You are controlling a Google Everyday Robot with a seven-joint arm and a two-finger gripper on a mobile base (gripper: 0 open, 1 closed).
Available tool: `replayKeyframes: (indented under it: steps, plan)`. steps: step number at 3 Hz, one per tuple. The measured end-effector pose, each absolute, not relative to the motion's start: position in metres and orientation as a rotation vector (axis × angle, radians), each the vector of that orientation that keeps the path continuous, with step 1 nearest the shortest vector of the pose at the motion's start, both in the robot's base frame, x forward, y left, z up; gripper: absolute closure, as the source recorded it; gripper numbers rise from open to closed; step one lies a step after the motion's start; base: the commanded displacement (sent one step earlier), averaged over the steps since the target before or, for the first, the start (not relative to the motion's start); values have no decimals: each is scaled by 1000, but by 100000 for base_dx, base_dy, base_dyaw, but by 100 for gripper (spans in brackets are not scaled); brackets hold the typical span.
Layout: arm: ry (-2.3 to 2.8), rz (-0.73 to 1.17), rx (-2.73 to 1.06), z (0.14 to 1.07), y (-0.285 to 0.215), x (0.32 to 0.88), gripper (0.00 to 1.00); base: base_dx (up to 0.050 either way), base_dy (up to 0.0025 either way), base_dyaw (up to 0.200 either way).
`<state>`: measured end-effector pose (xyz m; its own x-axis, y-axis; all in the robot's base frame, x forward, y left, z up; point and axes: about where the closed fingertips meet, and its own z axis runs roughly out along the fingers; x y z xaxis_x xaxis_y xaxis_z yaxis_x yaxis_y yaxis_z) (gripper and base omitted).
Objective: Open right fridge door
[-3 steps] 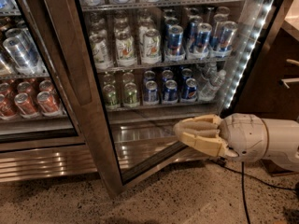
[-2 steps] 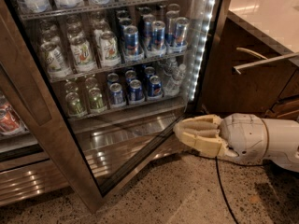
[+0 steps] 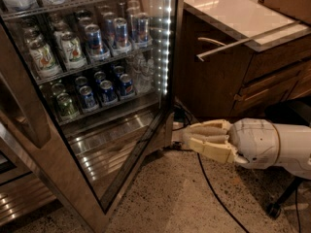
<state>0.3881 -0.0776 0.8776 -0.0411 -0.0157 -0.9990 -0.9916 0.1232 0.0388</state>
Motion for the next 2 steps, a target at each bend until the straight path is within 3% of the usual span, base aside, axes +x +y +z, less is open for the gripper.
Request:
replayKeyframes:
  steps: [1, 2]
  plan:
    - [1308, 1138, -1112, 878, -78, 388, 100, -5010, 12, -68]
    - [1308, 1138, -1112, 878, -78, 388, 100, -5000, -56, 441]
